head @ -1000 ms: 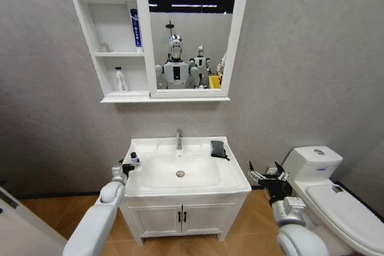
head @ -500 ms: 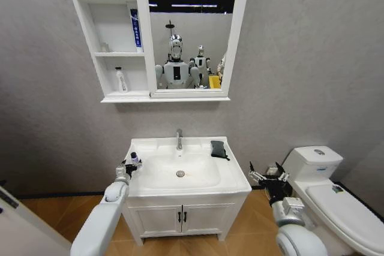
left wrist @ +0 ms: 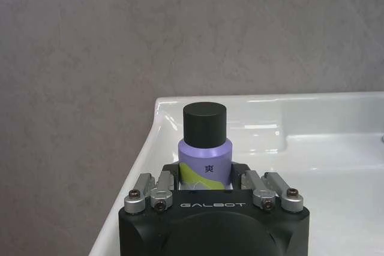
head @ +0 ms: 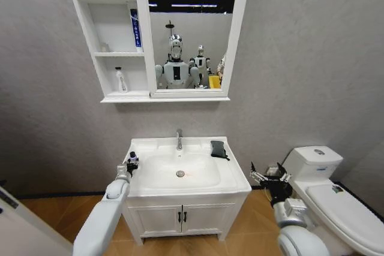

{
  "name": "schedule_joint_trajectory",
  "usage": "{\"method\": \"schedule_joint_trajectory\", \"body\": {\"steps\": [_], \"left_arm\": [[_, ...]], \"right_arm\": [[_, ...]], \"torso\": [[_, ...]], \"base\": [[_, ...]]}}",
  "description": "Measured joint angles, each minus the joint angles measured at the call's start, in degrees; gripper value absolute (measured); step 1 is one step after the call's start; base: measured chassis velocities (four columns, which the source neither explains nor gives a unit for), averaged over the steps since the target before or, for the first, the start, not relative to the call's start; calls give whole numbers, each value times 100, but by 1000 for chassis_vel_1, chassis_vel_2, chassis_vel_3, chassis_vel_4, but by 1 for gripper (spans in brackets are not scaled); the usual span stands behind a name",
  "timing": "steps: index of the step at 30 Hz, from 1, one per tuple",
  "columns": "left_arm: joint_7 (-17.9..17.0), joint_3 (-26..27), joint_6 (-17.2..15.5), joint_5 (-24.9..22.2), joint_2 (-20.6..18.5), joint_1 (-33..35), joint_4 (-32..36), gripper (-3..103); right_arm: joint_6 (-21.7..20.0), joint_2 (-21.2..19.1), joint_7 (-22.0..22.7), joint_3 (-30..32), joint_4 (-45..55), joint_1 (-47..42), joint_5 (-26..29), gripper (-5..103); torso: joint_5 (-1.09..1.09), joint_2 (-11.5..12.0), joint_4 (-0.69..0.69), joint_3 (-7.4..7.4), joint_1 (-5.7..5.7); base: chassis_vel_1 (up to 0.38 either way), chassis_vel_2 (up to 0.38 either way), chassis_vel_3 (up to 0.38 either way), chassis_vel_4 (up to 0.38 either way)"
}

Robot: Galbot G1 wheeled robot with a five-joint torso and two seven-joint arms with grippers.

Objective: Move facial cleanser and shampoo from washbasin to cabinet, then wipe washbasin with towel.

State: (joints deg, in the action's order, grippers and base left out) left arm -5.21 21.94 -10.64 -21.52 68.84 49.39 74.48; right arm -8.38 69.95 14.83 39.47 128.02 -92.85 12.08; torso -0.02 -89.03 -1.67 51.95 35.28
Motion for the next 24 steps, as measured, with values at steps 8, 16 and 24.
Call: {"method": "schedule_joint_trajectory", "body": {"steps": [8, 16, 24], "left_arm": [[-1202, -32, -682, -927, -687, 359, 2286, 43], [-2533, -755, -2363, -4093, -2590, -1894, 3735, 43], [-2091, -2252, -2270, -4559, -2582, -4542, 2148, 43]], "right_arm": [[-12, 1, 14, -39, -8, 25, -8, 100], [-72, 30, 0, -189, -67, 147, -53, 100], [-75, 24, -11, -102, -60, 109, -28, 100]], "torso": [[-2, 0, 4, 0, -1], [4, 0, 1, -1, -2], [1, 0, 2, 0, -1]], "base": [[0, 0, 0, 0], [0, 0, 0, 0], [0, 0, 0, 0]]}}
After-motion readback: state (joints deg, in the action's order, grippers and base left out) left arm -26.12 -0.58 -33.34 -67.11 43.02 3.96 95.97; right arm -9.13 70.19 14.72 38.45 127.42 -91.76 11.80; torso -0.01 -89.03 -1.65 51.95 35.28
